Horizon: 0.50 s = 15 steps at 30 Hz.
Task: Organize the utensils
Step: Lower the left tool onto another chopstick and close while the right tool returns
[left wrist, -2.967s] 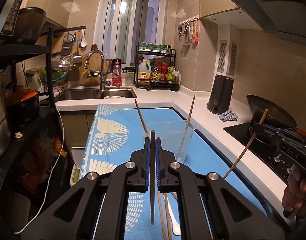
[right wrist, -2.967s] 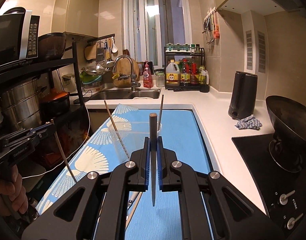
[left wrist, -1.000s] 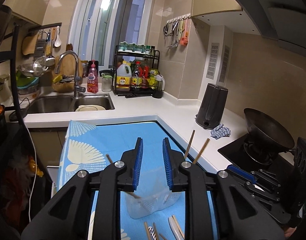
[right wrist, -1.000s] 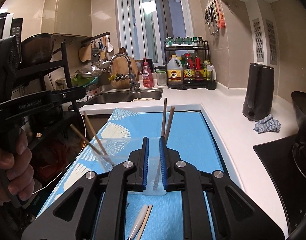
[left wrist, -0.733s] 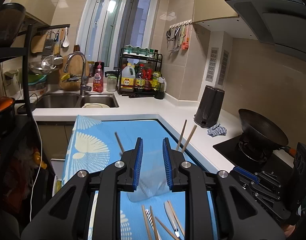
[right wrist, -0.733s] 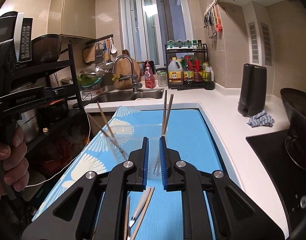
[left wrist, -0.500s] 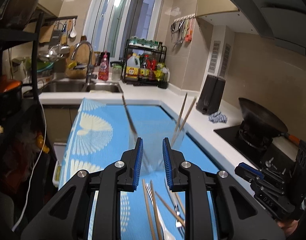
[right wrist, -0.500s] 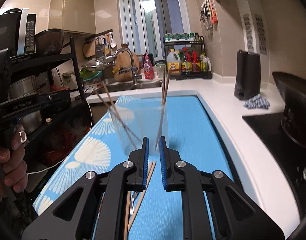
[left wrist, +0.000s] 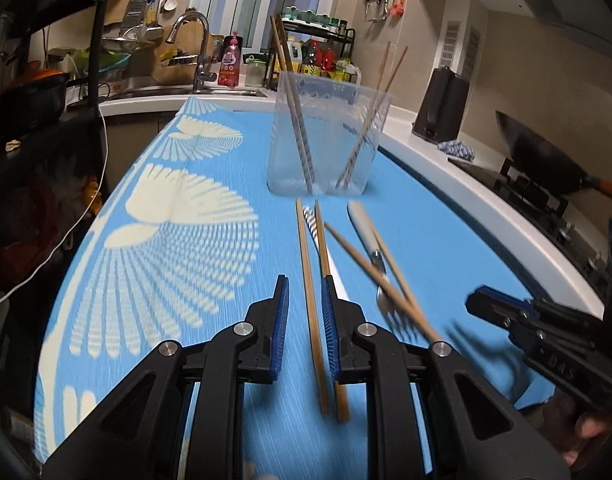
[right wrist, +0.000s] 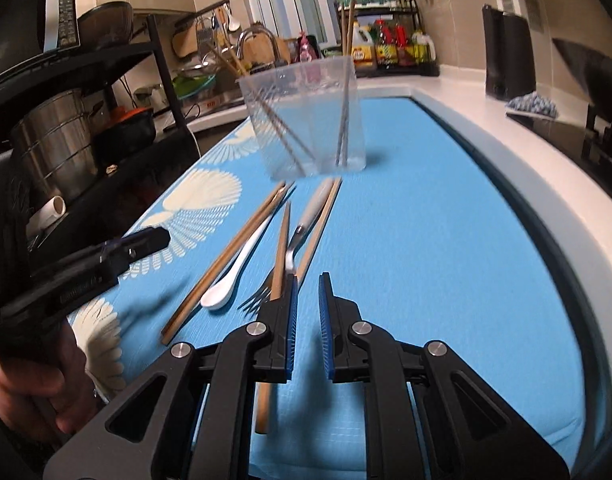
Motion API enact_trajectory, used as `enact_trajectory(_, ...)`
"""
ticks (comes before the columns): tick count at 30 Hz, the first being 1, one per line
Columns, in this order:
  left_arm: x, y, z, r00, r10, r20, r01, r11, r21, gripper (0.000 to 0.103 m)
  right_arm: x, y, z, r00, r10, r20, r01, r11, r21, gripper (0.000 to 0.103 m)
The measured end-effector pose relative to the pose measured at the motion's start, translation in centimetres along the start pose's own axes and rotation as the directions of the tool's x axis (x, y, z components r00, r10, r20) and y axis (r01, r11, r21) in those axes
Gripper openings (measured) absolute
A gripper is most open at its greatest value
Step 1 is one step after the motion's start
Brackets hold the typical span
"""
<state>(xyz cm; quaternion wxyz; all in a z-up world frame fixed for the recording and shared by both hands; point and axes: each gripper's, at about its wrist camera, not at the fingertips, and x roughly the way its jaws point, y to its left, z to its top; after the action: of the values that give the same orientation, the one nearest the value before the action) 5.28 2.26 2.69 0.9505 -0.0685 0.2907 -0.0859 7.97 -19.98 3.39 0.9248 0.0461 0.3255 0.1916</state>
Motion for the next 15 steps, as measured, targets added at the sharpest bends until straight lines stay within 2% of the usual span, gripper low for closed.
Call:
enact_trajectory(7, 0.4, 0.0, -2.1, 0.999, 0.000, -0.047, 0.001, 1.000, 0.012, 0.017, 2.9, 1.1, -0.5, 0.996, 0.004, -0.092, -0.005, 1.000, -0.009, 0.013)
enact_trajectory(15, 1.3, -0.7, -3.4, 0.997, -0.002, -0.078, 0.003, 1.000, 0.019, 0.017, 4.1, 2.0, -0.4, 0.990, -0.028, -0.139, 0.020, 0.998, -0.059, 0.018)
